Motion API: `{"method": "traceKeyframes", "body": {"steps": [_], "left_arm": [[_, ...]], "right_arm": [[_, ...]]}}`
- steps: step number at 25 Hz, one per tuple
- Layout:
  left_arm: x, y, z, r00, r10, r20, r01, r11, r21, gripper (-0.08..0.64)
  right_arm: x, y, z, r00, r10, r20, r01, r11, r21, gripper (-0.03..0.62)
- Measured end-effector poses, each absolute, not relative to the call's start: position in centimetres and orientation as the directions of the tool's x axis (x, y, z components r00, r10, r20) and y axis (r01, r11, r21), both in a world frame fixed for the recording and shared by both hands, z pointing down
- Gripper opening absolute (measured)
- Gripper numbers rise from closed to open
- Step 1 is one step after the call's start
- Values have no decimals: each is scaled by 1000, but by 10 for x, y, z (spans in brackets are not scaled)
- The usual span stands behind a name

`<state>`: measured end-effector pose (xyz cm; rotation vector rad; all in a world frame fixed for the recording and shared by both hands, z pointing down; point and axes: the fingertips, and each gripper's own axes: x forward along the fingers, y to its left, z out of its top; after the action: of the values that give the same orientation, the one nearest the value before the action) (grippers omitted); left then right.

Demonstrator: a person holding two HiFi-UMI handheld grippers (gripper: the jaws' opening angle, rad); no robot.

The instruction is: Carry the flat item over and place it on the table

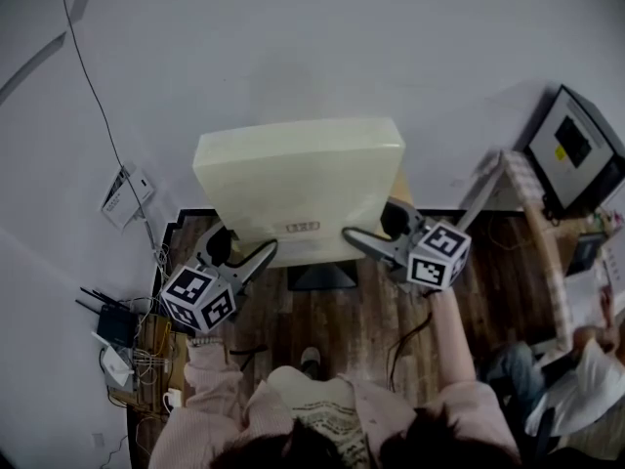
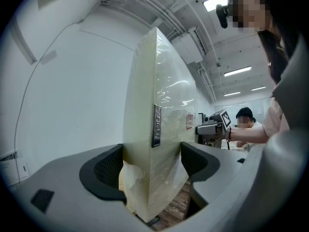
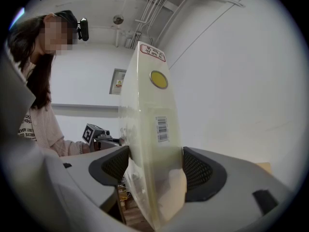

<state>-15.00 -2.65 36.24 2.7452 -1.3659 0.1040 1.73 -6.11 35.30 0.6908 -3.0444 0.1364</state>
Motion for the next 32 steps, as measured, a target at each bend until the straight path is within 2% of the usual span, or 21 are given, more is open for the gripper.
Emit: {"method": "traceKeyframes", "body": {"steps": [21, 32], "left_arm": [[-171, -119, 380, 653, -751, 99, -757, -651, 52, 377], [-158, -156, 386, 644, -757, 112, -764, -642, 59, 377]], "right_arm": [[-3, -141, 369, -869, -493, 42, -494, 864, -97, 348], [10, -181, 375, -875, -481, 56, -485, 868, -109, 348]]}}
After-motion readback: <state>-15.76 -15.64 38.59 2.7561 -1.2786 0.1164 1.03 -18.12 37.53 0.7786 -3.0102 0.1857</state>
